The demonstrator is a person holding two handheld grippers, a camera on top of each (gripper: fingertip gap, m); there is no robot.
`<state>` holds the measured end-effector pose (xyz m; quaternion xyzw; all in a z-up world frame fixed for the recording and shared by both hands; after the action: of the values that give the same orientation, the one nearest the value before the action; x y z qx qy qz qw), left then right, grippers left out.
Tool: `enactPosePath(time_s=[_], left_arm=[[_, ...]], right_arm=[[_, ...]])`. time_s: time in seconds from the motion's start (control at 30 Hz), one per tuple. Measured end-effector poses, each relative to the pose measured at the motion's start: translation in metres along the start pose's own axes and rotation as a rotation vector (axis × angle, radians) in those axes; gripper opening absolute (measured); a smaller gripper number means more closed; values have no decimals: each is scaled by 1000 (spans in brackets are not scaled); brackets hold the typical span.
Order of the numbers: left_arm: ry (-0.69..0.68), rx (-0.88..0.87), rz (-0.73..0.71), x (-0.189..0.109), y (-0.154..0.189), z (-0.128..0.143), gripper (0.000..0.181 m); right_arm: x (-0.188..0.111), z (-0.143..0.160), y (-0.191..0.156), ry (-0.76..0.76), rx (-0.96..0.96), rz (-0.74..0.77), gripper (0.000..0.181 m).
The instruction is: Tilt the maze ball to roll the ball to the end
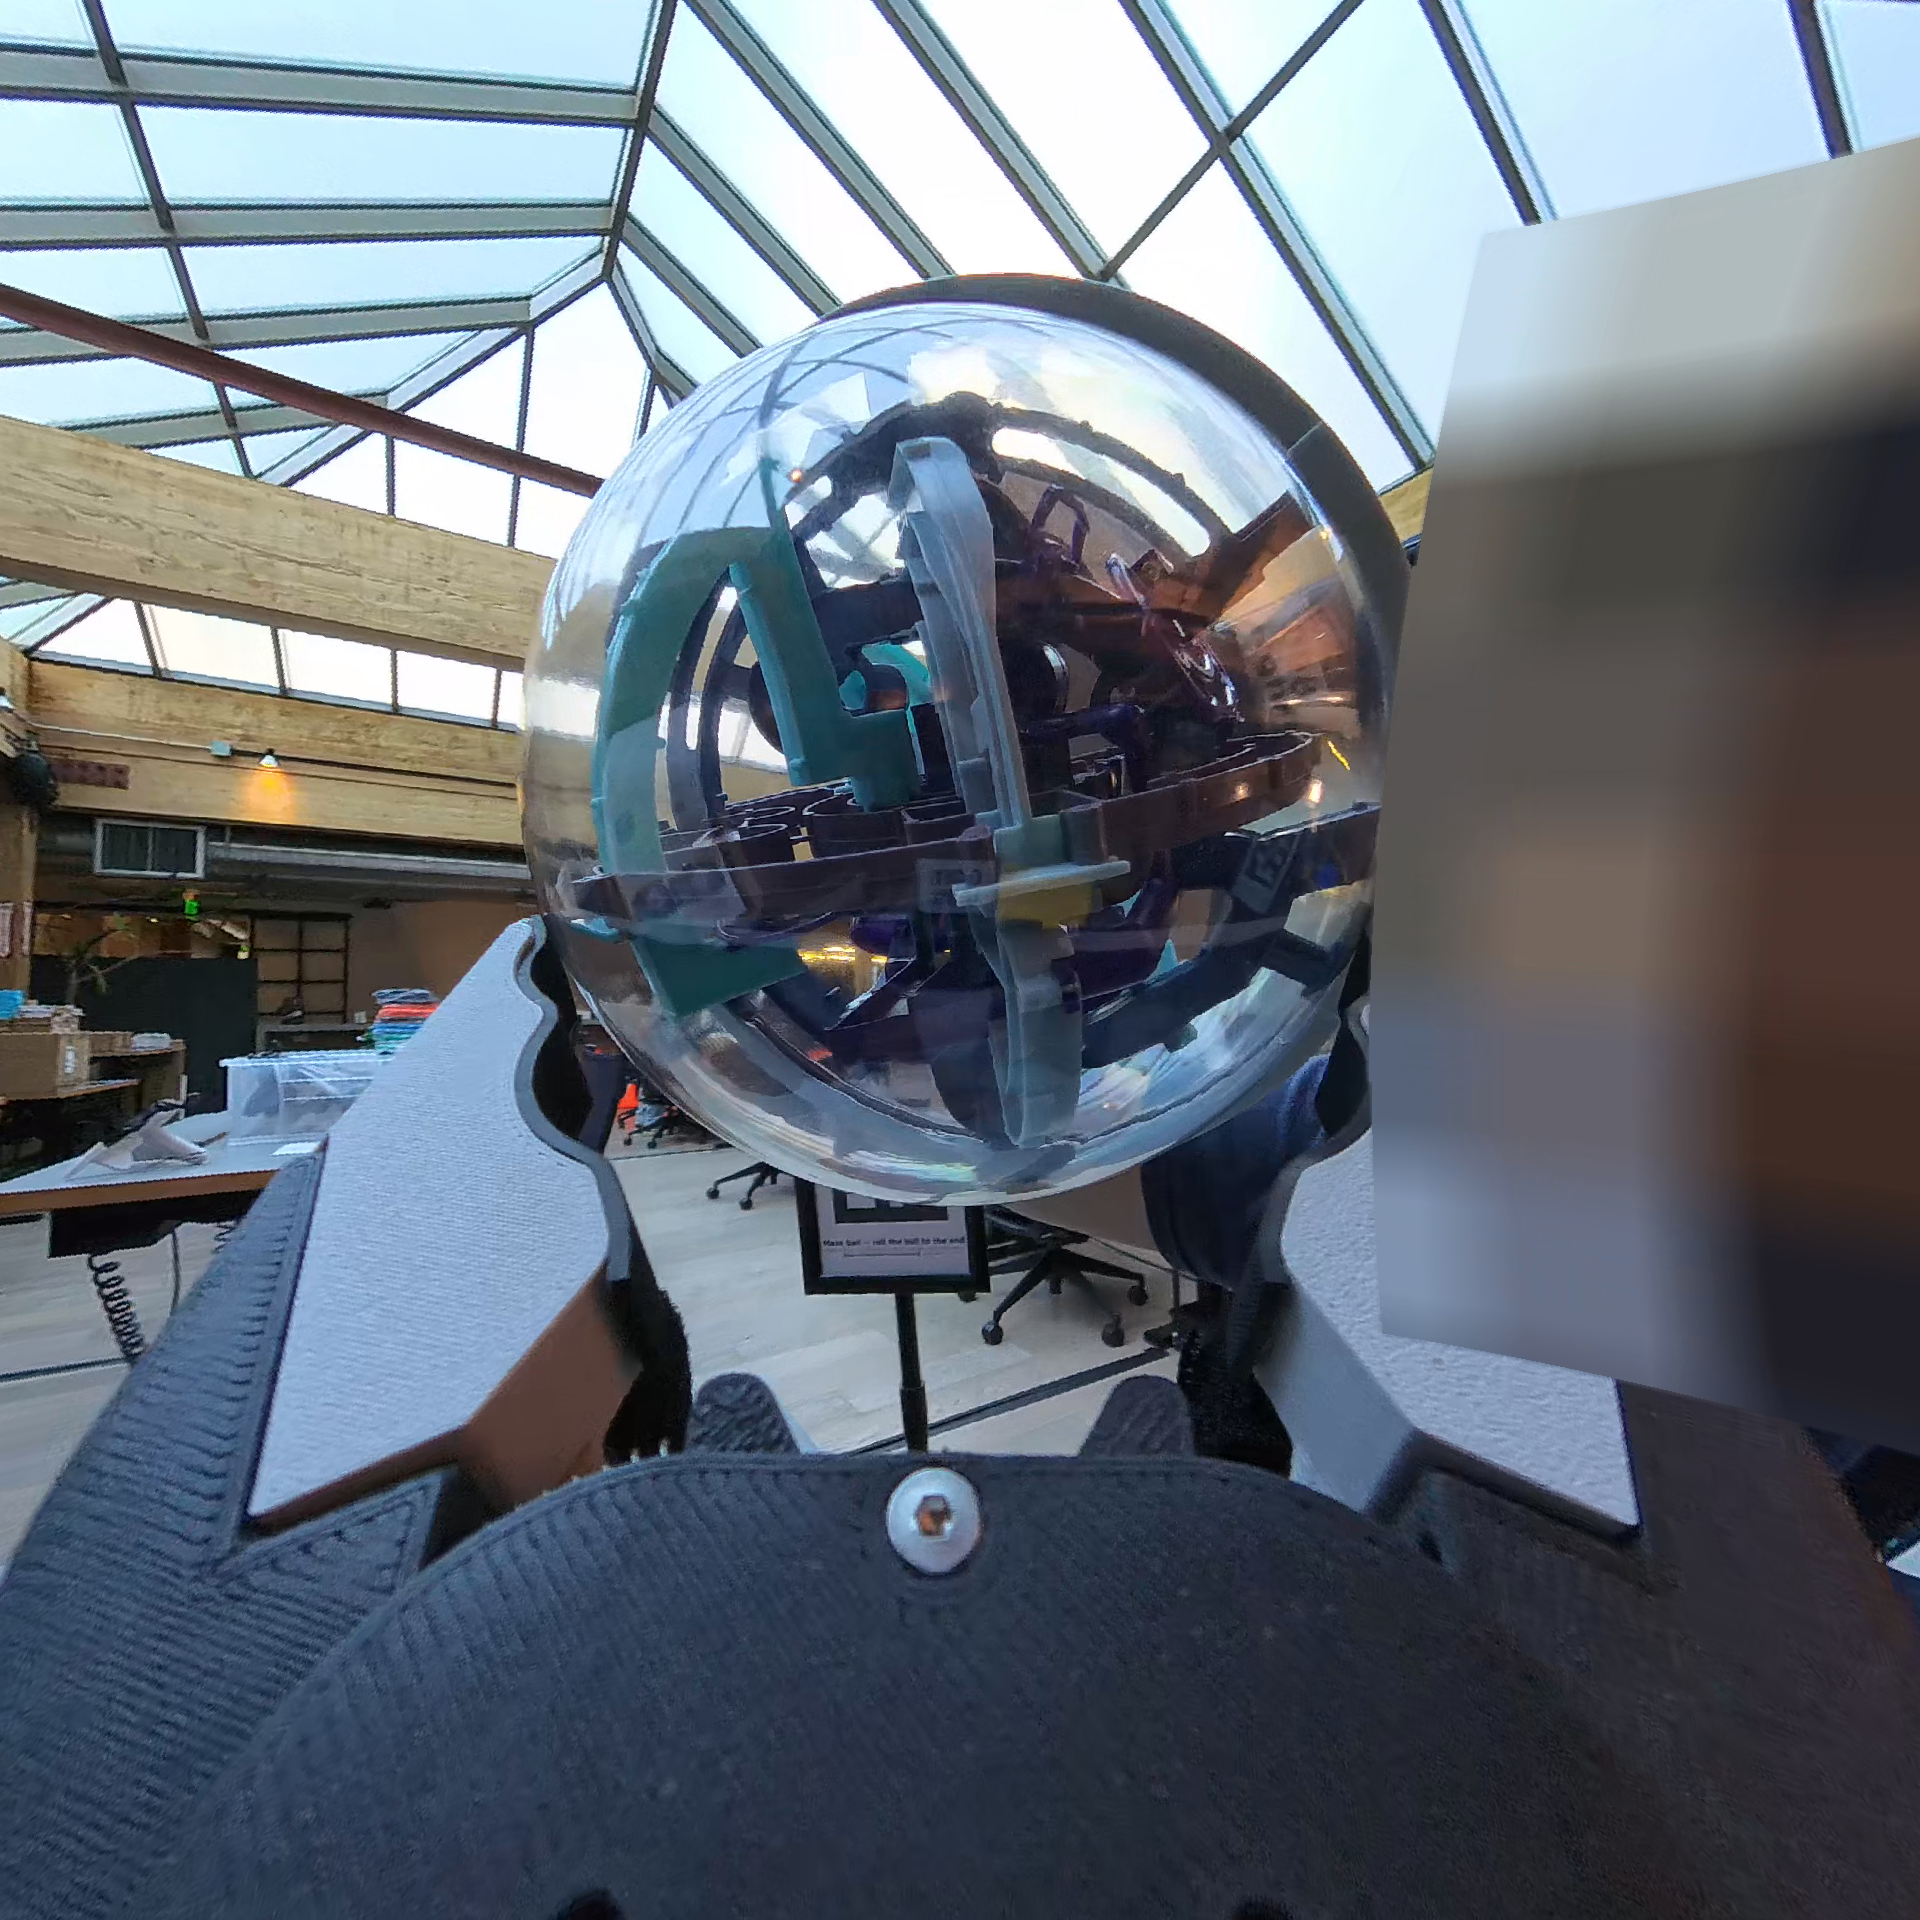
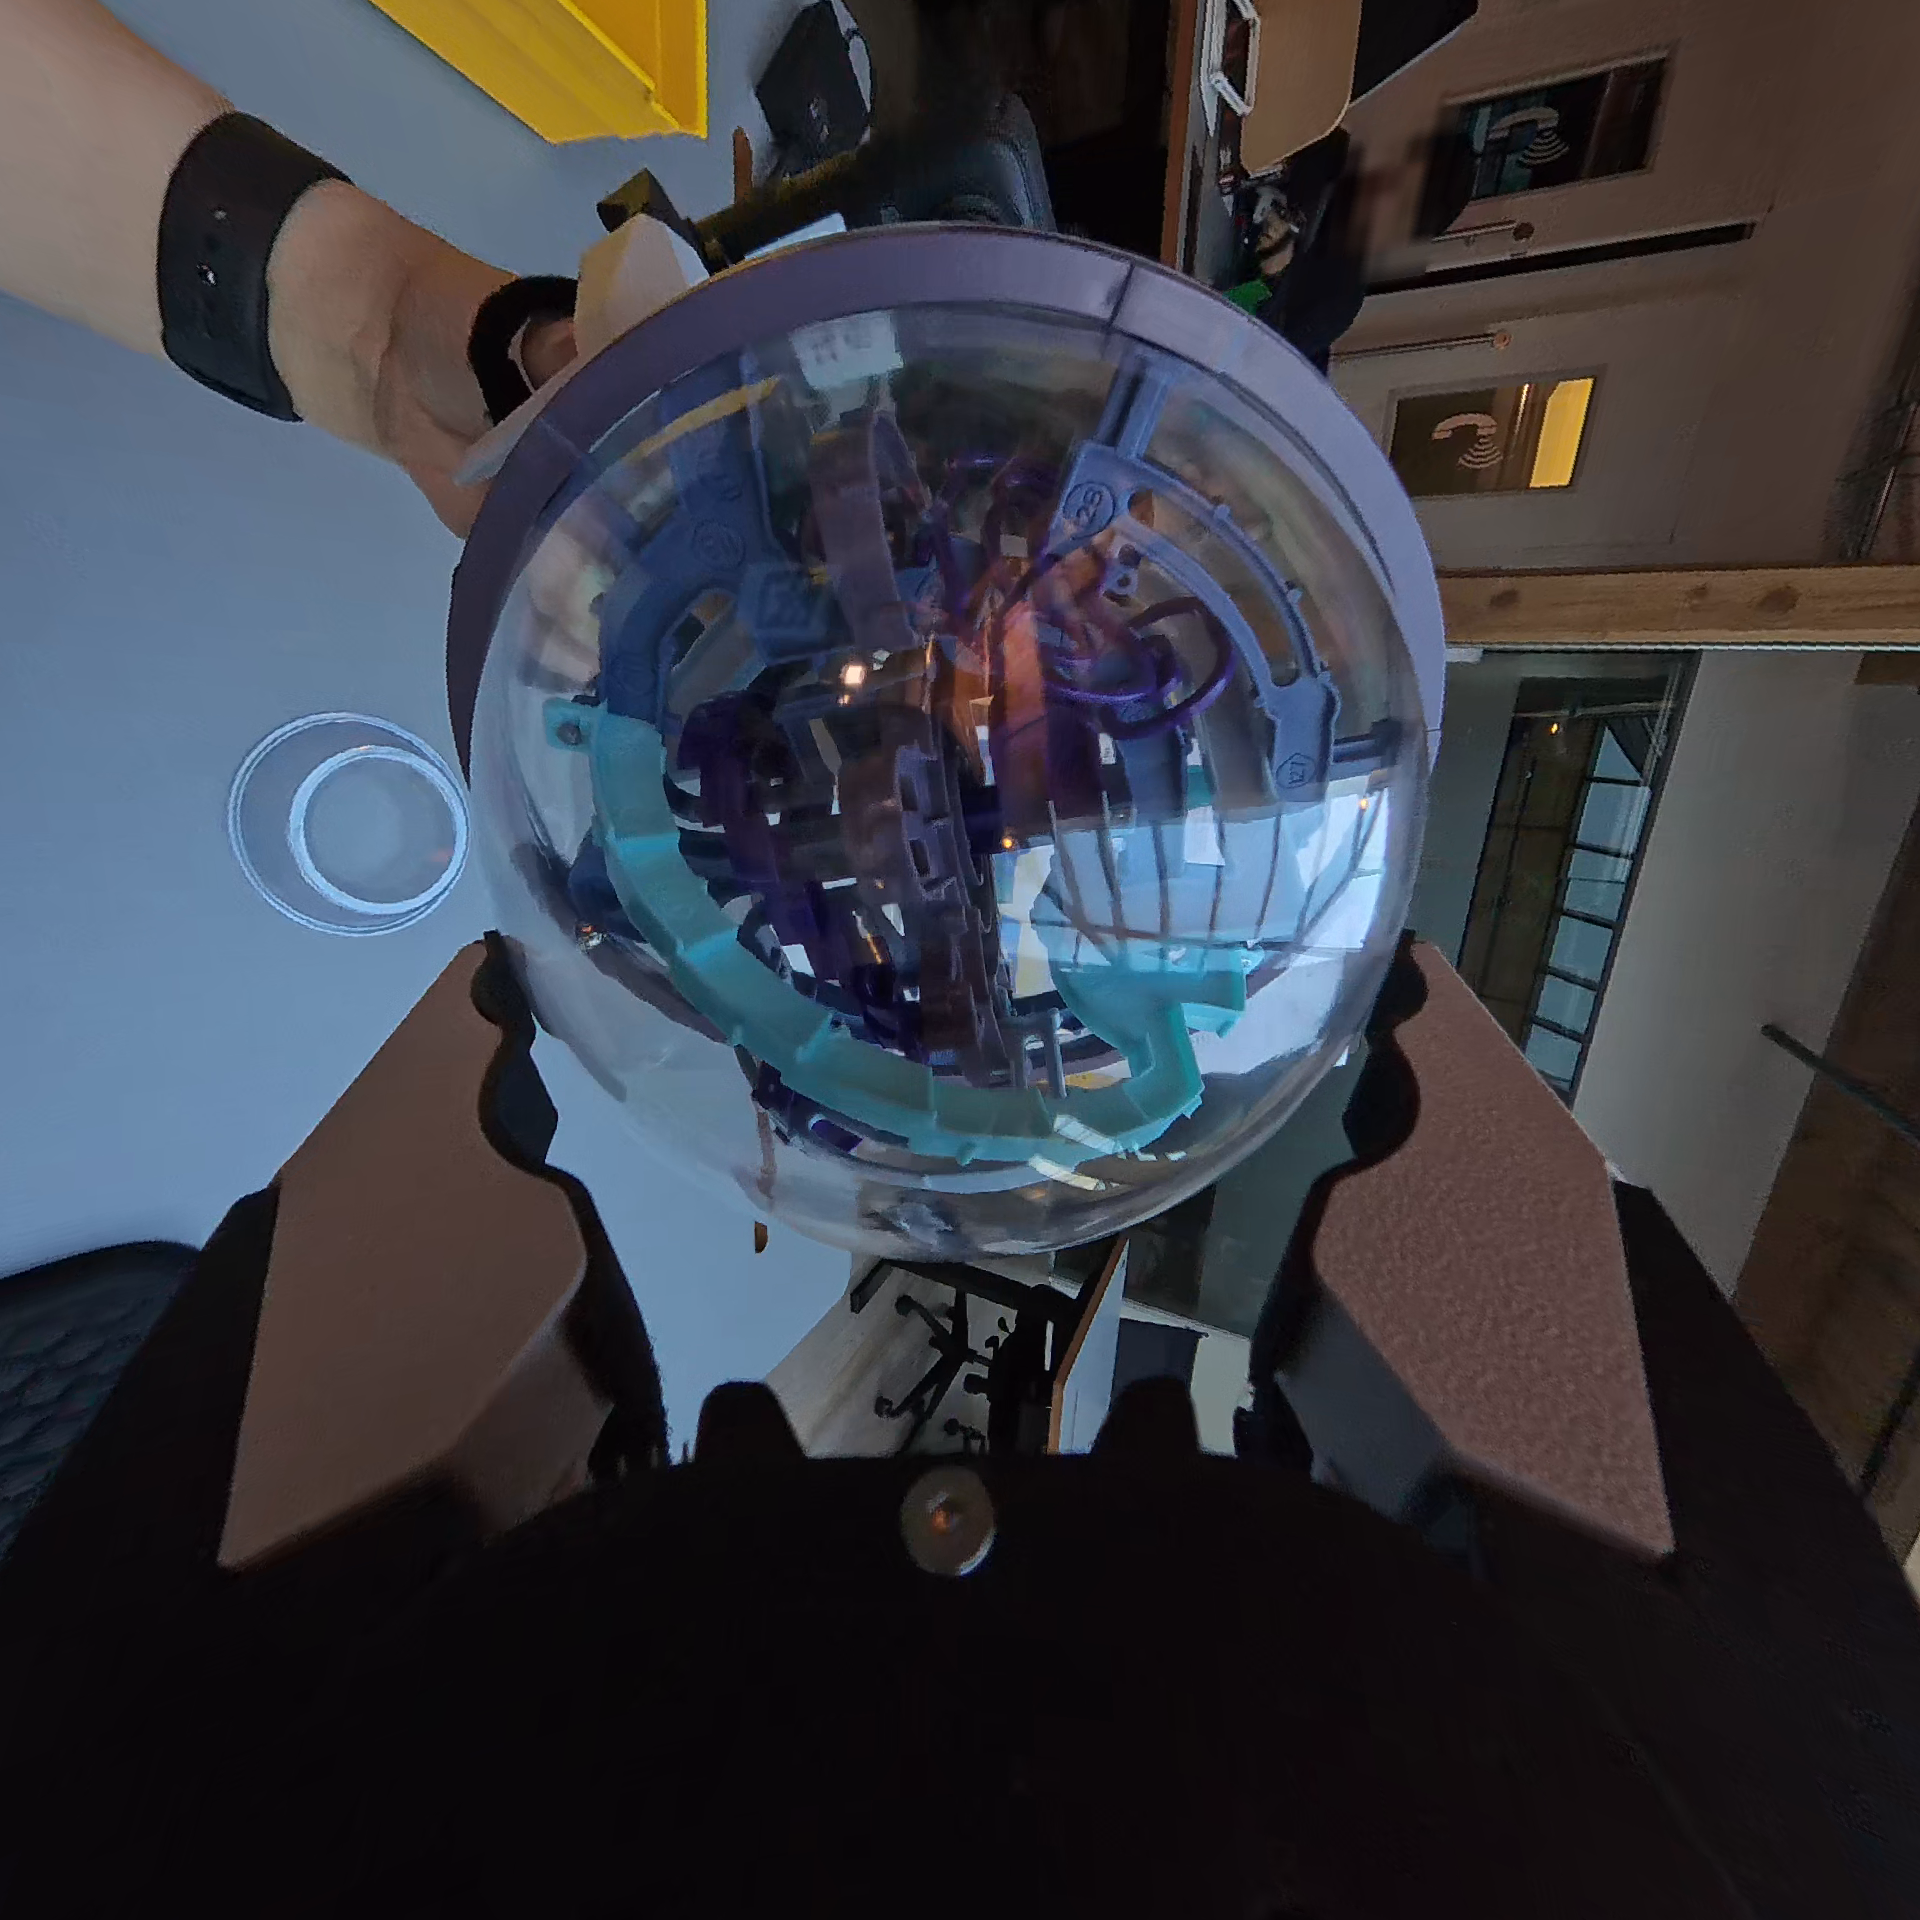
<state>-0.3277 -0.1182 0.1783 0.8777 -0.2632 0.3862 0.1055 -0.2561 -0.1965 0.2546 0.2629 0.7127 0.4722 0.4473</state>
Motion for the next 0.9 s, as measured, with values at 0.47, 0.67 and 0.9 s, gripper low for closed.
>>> enactPosePath(time_s=[0.47, 0.67, 0.9], left_arm=[[12, -56, 16, -2, -11, 16, 144], [24, -75, 22, -3, -15, 21, 144], [38, -98, 31, -5, -18, 27, 144]], right_arm=[[1, 10, -6, -93, 17, -48, 156], [2, 13, -7, -120, 22, -68, 156], [3, 16, -9, -149, 26, -91, 156]])
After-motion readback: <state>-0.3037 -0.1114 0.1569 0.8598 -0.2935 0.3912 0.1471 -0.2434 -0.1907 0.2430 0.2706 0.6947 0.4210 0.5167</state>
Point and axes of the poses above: each gripper's, where its closed fingertips meet, x out along the fingers, z out of its underside, y = z × x across the jaws, the point moved 6 cm from there along -x, back along the fingers, and after that the axes turned 10 degrees about y, right-handed, at the moved point
